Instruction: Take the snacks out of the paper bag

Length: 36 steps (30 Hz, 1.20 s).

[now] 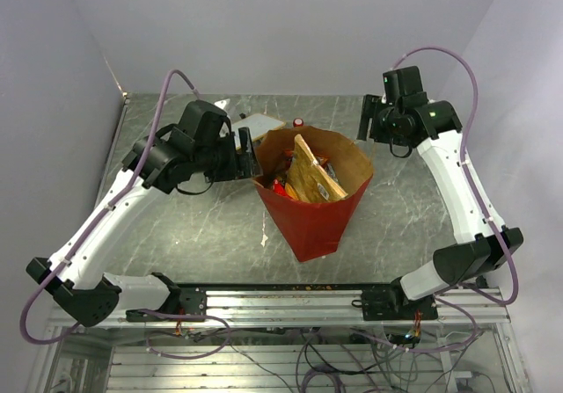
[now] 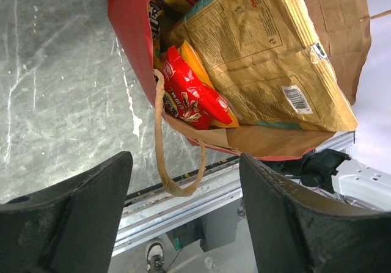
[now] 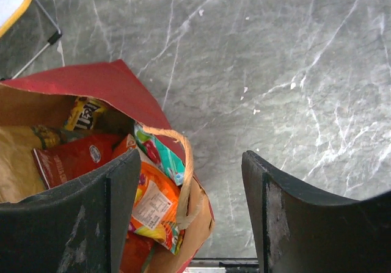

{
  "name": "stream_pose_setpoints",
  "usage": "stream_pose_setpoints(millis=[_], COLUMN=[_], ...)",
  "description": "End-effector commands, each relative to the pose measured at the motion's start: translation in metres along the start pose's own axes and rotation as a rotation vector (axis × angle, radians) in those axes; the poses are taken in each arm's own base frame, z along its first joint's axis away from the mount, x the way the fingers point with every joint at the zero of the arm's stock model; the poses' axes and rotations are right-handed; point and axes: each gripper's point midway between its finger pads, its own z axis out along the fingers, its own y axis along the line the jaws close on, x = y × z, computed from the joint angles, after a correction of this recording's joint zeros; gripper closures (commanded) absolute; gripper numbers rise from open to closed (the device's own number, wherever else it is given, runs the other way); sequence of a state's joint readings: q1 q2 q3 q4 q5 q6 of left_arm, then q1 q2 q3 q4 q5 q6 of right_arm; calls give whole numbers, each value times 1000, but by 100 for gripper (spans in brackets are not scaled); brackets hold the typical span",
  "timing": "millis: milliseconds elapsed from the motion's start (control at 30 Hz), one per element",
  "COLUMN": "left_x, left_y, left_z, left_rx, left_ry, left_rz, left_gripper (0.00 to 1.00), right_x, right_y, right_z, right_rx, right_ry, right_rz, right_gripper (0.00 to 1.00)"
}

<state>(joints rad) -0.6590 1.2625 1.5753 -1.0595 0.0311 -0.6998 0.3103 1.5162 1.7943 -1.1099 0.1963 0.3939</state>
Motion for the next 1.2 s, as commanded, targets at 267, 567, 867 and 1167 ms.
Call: stream_pose_setpoints(millis=[267, 567, 867, 1167], left_x=[-28, -31, -35, -47], left_y=[-3, -4, -4, 10], left_z=[6, 12, 1, -25], left_rx=[35, 50, 47, -11], left_ry=[-61, -54, -71, -139], left_rz=[25, 28, 28, 13], left_gripper=[31, 64, 93, 93], right_x=[-1, -17, -24, -10], right_y=[1, 22, 48, 97], right_z=[-10, -11, -44, -82], right_rx=[-58, -161, -352, -626], right_ry=[-29, -59, -116, -100], right_rz=[-38, -79, -130, -213], right_gripper=[48, 78, 100, 100])
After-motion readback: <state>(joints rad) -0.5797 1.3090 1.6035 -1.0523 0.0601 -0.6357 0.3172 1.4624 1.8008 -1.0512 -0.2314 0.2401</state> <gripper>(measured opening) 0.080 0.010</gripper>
